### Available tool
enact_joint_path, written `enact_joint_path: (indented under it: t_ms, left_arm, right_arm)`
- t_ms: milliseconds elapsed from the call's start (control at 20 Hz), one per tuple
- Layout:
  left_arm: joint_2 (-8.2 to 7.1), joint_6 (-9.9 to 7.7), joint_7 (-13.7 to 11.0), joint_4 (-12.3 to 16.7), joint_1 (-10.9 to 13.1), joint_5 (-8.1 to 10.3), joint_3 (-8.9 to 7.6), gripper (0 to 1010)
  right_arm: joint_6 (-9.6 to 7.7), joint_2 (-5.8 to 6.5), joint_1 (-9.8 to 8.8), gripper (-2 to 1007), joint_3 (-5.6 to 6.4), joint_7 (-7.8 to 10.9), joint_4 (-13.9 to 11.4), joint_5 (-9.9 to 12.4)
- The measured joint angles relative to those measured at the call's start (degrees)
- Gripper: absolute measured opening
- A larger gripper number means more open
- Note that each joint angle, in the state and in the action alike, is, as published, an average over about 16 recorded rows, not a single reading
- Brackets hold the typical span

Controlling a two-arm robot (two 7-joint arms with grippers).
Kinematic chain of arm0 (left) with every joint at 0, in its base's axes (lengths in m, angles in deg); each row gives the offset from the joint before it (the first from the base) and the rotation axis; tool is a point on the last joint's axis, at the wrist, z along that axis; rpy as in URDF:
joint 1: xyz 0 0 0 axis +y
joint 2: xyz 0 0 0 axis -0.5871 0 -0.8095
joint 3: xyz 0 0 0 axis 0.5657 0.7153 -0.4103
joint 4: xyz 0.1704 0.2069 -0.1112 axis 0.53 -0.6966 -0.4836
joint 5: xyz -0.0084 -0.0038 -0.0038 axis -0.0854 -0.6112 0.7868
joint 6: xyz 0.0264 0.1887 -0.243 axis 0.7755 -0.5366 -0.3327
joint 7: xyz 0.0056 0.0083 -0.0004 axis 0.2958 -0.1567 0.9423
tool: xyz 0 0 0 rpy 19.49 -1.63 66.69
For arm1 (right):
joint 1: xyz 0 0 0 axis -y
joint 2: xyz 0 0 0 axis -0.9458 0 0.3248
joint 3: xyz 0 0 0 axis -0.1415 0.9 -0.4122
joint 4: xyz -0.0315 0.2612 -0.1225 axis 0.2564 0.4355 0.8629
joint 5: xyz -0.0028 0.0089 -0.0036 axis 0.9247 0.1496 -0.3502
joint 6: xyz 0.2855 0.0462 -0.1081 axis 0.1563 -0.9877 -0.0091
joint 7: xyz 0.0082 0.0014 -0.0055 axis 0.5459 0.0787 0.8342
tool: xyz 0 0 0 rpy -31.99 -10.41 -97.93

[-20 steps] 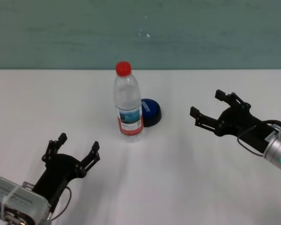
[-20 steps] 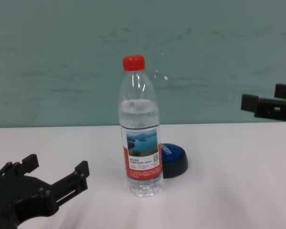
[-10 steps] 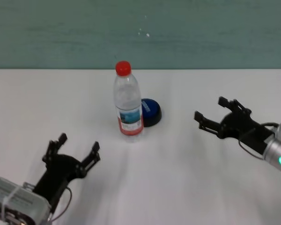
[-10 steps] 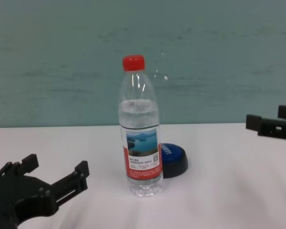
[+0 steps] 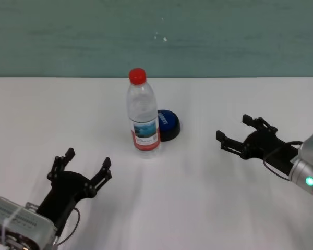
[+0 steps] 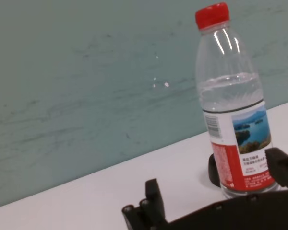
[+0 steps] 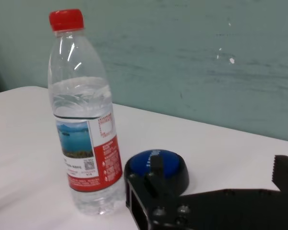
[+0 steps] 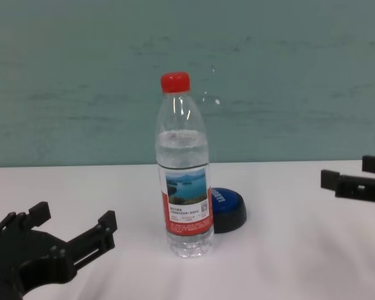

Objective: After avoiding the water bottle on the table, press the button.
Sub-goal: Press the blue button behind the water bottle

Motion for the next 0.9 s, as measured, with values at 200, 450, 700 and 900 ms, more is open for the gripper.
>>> enact_joint_path:
  t_ms: [200,450,700,900]
  left_arm:
    - [0.00,0.00,0.0,0.0,0.0,0.00,0.00,1000]
    - [0.00,0.00,0.0,0.0,0.0,0.00,0.00,1000]
    - [0.00,0.00,0.0,0.0,0.0,0.00,0.00,1000]
    - [0.00,0.00,0.0,0.0,0.0,0.00,0.00,1000]
  right_arm:
    - [0.13,0.17,0.23,1004,-0.42,-0.19,0.4,-0.1]
    - [0.19,0.32,0.84,1004,-0.66,-0.09,0.7,0.0]
    - [0.19,0.33,2.99,1004,-0.99,0.43,2.1,0.4]
    - [0.13,0.15,5.89,1004,-1.63,1.13,4.2,1.0]
